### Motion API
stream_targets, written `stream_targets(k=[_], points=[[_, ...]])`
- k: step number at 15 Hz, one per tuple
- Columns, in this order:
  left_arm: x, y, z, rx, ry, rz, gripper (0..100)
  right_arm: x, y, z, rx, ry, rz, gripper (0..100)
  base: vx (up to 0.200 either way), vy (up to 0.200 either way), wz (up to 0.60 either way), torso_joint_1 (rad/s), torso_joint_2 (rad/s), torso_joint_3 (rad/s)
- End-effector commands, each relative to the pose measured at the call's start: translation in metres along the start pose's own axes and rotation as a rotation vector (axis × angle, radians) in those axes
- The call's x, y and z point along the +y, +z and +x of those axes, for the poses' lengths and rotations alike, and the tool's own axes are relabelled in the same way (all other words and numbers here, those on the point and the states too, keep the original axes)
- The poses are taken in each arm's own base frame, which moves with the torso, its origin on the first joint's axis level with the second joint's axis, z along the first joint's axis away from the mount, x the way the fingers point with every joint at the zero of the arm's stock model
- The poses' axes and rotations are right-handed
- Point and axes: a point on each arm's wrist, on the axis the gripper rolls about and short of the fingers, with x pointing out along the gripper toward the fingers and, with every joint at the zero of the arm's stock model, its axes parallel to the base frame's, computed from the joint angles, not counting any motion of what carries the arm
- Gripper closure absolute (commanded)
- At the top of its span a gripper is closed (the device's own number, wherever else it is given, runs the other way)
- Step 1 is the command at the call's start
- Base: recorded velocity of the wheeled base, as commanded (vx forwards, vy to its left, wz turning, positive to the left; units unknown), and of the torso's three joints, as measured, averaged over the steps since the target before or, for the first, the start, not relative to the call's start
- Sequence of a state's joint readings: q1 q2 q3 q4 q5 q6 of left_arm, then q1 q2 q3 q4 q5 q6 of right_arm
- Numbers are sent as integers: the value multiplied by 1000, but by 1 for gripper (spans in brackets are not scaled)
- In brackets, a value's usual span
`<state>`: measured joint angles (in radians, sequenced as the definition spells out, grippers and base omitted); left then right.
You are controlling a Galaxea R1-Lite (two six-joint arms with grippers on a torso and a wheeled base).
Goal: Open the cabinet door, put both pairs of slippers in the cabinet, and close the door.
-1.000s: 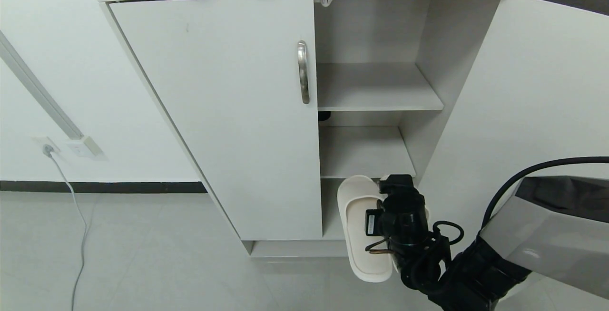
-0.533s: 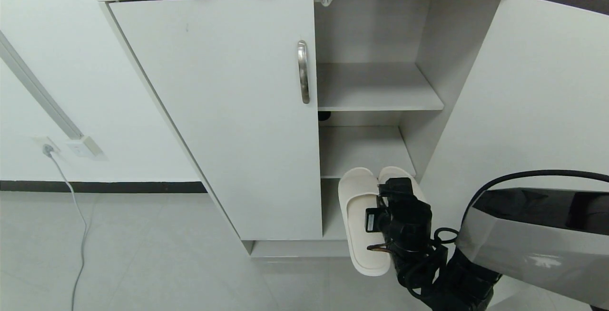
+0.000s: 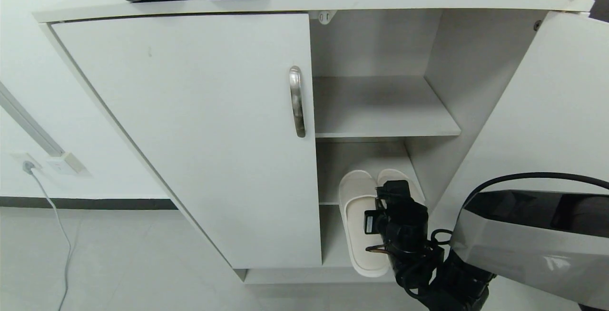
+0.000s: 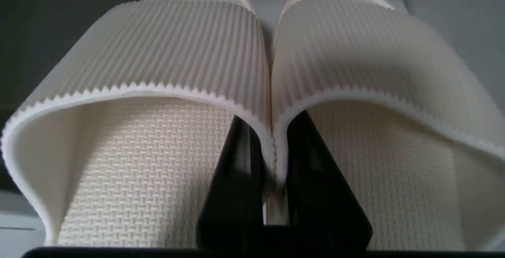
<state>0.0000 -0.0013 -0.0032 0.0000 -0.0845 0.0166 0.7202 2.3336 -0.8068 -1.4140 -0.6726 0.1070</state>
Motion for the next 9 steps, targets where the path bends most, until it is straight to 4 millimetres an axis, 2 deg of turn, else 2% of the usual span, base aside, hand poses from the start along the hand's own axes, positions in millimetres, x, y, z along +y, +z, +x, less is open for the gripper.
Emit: stream_targets(k=[1,6,9], points=[[0,0,0,1,0,0,100,1,-7,9,5,12,-1,100,0,0,0,0,0,0],[0,0,0,1,2,0,100,-1,-2,48,20,-8,-5,100,0,0,0,0,0,0],[0,0,0,1,0,-1,100,9,7,75,1,-18,9,100,0,0,0,0,0,0]])
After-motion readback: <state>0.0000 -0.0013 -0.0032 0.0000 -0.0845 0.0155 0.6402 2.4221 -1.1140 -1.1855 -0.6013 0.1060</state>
